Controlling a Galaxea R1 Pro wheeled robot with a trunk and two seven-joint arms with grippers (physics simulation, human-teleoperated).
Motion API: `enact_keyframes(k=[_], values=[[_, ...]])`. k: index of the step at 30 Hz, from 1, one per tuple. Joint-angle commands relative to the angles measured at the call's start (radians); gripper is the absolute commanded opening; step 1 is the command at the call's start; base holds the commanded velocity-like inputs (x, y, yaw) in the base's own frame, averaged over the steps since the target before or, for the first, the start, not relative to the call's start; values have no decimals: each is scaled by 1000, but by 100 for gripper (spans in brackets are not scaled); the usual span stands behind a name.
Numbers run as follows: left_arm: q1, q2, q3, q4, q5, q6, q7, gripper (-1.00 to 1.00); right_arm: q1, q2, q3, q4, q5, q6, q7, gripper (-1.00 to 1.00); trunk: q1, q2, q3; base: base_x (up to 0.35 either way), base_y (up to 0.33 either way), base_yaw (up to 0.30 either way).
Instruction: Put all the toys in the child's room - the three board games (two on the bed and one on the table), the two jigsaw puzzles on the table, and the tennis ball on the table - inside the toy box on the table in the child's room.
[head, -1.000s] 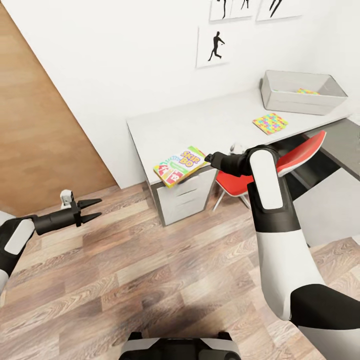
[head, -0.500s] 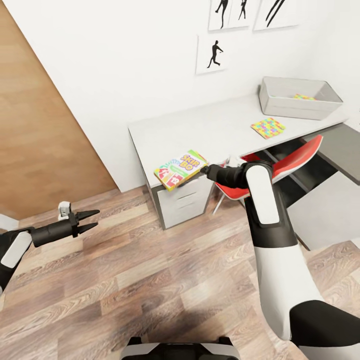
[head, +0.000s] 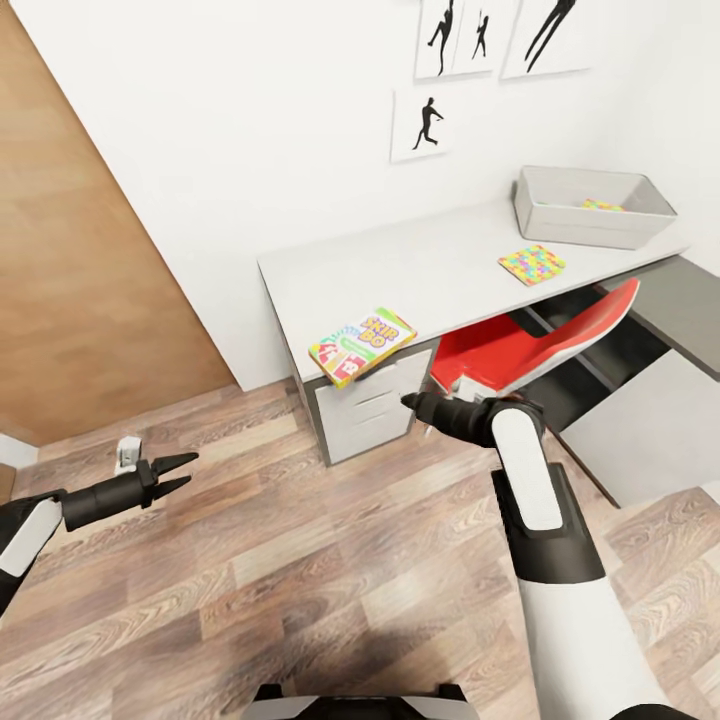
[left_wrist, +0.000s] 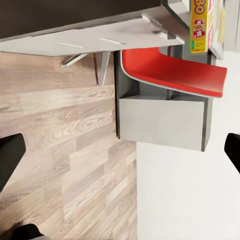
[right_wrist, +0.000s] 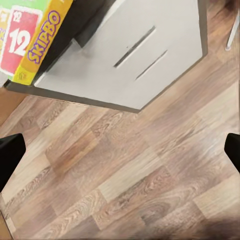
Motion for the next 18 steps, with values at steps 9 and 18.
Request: enact_keyframes(k=[9, 18], values=[[36, 3, 1, 2, 0, -25, -1, 100, 137, -4, 0, -4, -3, -59, 15, 100, 1, -2, 14, 0, 0, 21], [40, 11, 0, 3, 0, -29, 0, 100, 216, -4, 2, -5, -2, -117, 32, 100, 1, -2, 29, 0, 0, 19]])
